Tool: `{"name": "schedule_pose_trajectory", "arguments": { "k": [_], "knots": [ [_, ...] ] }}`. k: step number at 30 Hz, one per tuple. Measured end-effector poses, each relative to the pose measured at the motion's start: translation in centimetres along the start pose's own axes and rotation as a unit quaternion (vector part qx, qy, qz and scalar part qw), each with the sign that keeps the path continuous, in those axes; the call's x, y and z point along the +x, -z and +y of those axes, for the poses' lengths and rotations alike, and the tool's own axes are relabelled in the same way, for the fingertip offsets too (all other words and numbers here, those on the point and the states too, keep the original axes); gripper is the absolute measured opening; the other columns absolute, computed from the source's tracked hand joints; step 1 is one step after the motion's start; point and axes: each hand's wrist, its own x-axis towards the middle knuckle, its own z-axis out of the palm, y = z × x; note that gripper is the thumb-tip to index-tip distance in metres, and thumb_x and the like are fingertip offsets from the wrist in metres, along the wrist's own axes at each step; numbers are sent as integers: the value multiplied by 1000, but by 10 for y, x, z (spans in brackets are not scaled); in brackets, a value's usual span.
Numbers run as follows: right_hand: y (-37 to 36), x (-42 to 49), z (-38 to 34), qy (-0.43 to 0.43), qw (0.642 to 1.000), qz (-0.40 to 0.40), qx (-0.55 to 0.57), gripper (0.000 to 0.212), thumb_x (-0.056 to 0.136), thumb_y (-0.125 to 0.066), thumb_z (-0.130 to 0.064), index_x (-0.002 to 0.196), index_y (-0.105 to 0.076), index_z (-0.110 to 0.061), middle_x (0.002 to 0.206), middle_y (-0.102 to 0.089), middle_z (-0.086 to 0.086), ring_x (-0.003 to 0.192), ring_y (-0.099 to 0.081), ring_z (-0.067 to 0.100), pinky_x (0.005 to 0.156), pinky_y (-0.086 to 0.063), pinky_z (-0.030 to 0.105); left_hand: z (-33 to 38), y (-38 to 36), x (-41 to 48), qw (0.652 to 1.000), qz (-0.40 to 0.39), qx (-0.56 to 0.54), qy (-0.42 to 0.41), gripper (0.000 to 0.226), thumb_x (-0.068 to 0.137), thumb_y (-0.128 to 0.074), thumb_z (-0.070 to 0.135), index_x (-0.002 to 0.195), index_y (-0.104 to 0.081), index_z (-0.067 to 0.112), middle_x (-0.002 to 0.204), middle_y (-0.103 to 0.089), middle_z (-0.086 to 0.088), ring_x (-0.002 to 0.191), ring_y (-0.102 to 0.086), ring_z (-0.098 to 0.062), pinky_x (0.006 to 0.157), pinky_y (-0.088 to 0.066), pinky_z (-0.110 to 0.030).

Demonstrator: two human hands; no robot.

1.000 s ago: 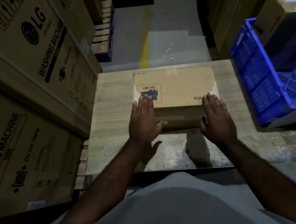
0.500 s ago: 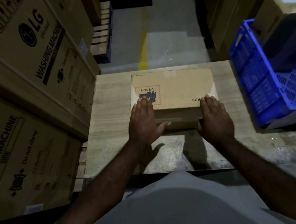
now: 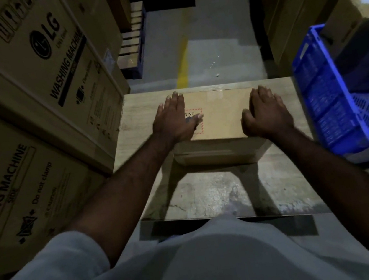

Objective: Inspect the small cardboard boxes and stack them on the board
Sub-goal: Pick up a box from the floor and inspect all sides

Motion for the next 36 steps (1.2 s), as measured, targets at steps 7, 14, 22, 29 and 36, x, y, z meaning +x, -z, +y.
{"name": "schedule_pose_trajectory", "arguments": {
  "k": [7, 14, 22, 29, 36],
  "knots": [
    [-9, 11, 5, -25, 999, -26, 12, 76, 108, -33, -48, 164, -12, -2, 173, -8, 19, 160, -6, 32, 128, -12, 46, 2, -6, 12, 1000, -12, 12, 16, 94, 97, -31, 73, 164, -6, 13, 172, 1, -9, 159, 0, -25, 127, -3, -47],
    [-10, 18, 5, -28, 999, -24, -1, 76, 107, -33, -48, 164, -14, -2, 173, -11, 18, 160, -9, 33, 128, -15, 48, 4, -5, 14, 1000, -7, -5, 26, 95, 95, -32, 76, 164, -8, 16, 173, 1, -6, 159, 1, -23, 127, -1, -51],
    [-10, 5, 5, -51, 998, -32, 19, 76, 107, -34, -53, 166, -10, -11, 173, 0, 19, 160, -1, 34, 126, -16, 54, 7, -5, -1, 994, 3, -90, 64, 83, 96, -44, 70, 163, -17, 31, 172, 9, -8, 158, -1, -32, 125, -13, -54],
    [-22, -49, 0, -114, 989, -26, 89, 76, 103, -46, -59, 164, -17, -24, 166, -13, 28, 154, -18, 46, 111, -38, 62, -14, -36, -50, 927, 78, -345, 124, 79, 86, -62, 67, 153, -36, 35, 143, -55, 0, 120, -61, -23, 99, -54, -42],
    [-33, -56, -2, -112, 981, 28, 154, 74, 103, -52, -53, 163, -24, -20, 153, -29, 28, 128, -46, 52, 100, -48, 55, -16, -57, -81, 806, 7, -557, 201, 78, 74, -76, 62, 140, -57, 27, 128, -69, 9, 118, -64, -14, 107, -51, -47]
  ]
}}
